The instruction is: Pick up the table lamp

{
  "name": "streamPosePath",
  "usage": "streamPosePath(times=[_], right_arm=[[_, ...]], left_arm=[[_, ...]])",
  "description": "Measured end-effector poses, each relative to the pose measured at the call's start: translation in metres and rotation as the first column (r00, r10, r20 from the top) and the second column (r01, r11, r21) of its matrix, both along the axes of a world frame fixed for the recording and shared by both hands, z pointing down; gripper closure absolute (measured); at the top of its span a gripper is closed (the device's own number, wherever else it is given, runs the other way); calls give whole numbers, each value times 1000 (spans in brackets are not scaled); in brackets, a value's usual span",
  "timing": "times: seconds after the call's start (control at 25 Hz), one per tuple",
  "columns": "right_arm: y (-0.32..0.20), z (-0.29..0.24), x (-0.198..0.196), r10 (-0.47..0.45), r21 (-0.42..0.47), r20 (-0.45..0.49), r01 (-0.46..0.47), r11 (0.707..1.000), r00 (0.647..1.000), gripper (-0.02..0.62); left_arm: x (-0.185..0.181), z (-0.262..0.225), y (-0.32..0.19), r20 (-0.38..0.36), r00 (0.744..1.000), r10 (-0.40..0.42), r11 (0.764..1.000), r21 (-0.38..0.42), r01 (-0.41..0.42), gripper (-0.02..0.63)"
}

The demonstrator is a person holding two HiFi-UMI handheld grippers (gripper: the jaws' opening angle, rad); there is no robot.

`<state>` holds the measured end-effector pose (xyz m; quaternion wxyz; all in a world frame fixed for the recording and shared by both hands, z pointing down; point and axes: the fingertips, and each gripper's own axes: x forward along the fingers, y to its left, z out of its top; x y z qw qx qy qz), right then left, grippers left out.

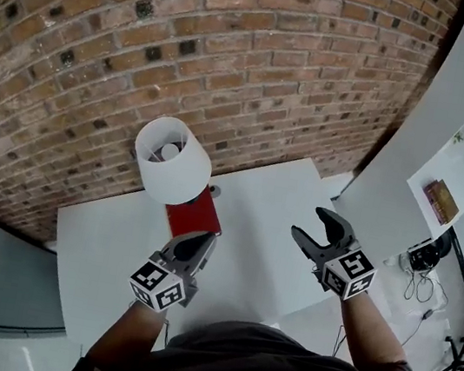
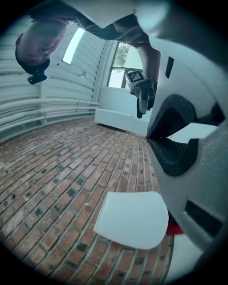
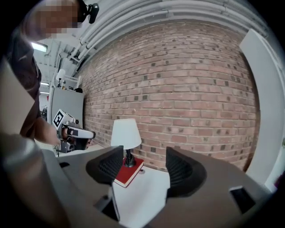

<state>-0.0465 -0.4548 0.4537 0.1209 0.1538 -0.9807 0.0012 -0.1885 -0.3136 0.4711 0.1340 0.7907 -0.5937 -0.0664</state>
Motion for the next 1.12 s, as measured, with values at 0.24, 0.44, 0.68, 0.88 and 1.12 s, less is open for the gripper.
streamPosePath(times=[0.24,0.44,0.68,0.88,1.12], right_arm=[[8,44,-97,-127,-17,-43,126,992,991,304],[9,93,-170,-198,-33,-72,196,980,978,304],[13,164,-250,-256,-60,-101,251,966,961,305],[8,213,-305,-267,-43,-122,264,964,956,321],[-2,240,-353,-232,-50,-56,229,972,971,331]], left_arm=[[-68,26,36,-4,991,-130,990,-47,130,601],[-121,52,65,-15,974,-227,970,-89,225,601],[-177,94,100,-43,948,-314,943,-134,306,601],[-210,127,109,-57,937,-344,928,-171,330,601],[-236,157,102,-71,934,-350,925,-182,333,601]])
